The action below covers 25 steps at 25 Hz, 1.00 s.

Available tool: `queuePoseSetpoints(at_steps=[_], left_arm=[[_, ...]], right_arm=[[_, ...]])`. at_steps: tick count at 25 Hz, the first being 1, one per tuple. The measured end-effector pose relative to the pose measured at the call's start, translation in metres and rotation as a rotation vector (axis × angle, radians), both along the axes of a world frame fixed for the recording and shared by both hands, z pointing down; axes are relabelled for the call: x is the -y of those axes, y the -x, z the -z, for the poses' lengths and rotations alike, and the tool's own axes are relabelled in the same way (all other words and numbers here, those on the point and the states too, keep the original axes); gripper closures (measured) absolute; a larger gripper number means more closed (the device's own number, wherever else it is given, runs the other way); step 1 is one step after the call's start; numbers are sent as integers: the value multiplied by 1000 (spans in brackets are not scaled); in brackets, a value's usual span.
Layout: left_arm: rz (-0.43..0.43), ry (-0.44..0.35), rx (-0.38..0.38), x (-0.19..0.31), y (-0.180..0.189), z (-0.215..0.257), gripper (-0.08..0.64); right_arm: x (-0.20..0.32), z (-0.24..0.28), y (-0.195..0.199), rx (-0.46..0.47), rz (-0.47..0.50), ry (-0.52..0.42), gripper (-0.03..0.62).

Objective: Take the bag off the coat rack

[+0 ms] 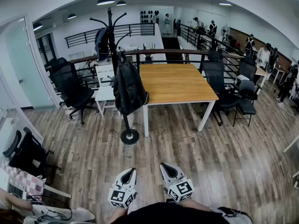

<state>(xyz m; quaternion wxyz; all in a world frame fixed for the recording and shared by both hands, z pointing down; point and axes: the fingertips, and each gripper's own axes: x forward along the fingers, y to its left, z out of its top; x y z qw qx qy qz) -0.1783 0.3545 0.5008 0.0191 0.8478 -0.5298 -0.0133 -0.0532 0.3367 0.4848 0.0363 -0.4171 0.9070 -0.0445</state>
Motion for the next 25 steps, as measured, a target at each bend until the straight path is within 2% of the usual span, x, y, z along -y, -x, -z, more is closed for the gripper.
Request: queuePoseSetpoints(at_steps=[9,14,19,25], left_arm=[[-11,33,1,-1,4,-3,543],[-16,38,4,-1,4,-4,543],[-6,47,-1,2,4,-4,543],[-9,60,-6,8,-5,-8,543]], right_arm=[[6,-4,-4,8,-5,7,558],[8,0,-5,97,21,11,558],[11,-3,-8,38,17,-5,558],[15,-4,-16,67,29,13,558]])
